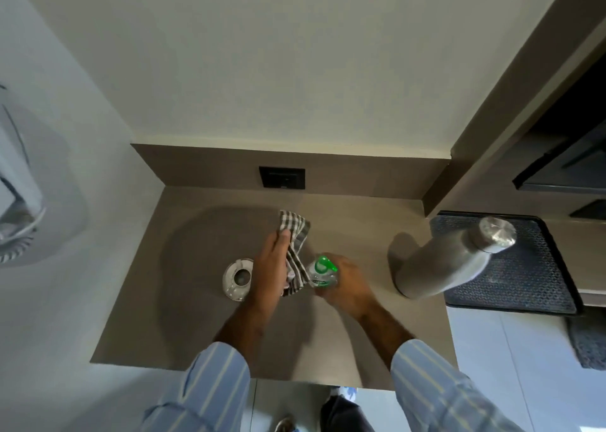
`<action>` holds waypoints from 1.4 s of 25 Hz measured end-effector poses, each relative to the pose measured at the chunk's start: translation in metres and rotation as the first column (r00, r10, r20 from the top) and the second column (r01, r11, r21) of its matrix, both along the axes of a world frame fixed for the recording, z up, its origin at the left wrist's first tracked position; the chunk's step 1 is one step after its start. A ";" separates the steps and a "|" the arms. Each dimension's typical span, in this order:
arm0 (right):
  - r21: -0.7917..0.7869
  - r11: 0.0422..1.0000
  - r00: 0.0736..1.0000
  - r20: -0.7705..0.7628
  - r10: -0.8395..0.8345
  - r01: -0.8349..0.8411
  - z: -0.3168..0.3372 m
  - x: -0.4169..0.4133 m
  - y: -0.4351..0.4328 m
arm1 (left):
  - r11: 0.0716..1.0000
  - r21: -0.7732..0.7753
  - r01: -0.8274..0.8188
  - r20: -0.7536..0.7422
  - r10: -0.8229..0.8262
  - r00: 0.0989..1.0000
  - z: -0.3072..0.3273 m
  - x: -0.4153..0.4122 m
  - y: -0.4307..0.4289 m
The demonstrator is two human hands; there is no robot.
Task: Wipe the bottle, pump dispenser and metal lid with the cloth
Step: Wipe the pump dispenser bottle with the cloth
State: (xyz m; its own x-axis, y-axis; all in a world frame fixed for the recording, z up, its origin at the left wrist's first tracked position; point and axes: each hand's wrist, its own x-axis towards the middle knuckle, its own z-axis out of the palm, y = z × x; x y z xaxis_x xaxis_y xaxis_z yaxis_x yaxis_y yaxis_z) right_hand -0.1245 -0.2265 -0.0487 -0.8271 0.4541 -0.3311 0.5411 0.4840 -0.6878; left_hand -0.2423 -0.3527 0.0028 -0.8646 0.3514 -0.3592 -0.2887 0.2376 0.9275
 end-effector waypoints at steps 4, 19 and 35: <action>-0.092 0.993 0.996 -0.057 -0.075 0.070 -0.003 -0.009 0.002 | 0.960 -0.137 0.242 -0.226 -0.269 0.936 -0.004 0.017 0.007; 0.058 0.998 0.984 -0.174 0.048 -0.038 0.070 0.005 -0.004 | 0.945 -0.152 0.290 -0.388 -0.326 0.862 0.041 0.000 -0.008; -0.700 0.707 0.614 -0.515 -0.598 0.102 0.158 0.005 -0.086 | 0.895 0.401 0.196 -0.309 -0.070 0.948 0.111 0.051 -0.033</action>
State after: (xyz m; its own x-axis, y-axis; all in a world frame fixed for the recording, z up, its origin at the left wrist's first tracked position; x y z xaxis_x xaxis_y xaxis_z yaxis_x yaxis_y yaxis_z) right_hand -0.1197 -0.3125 0.1096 -0.7206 0.6912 -0.0554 -0.1573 -0.2407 -0.9578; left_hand -0.1908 -0.3855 0.1136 -0.8404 0.5330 0.0986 0.0039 -0.1759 0.9844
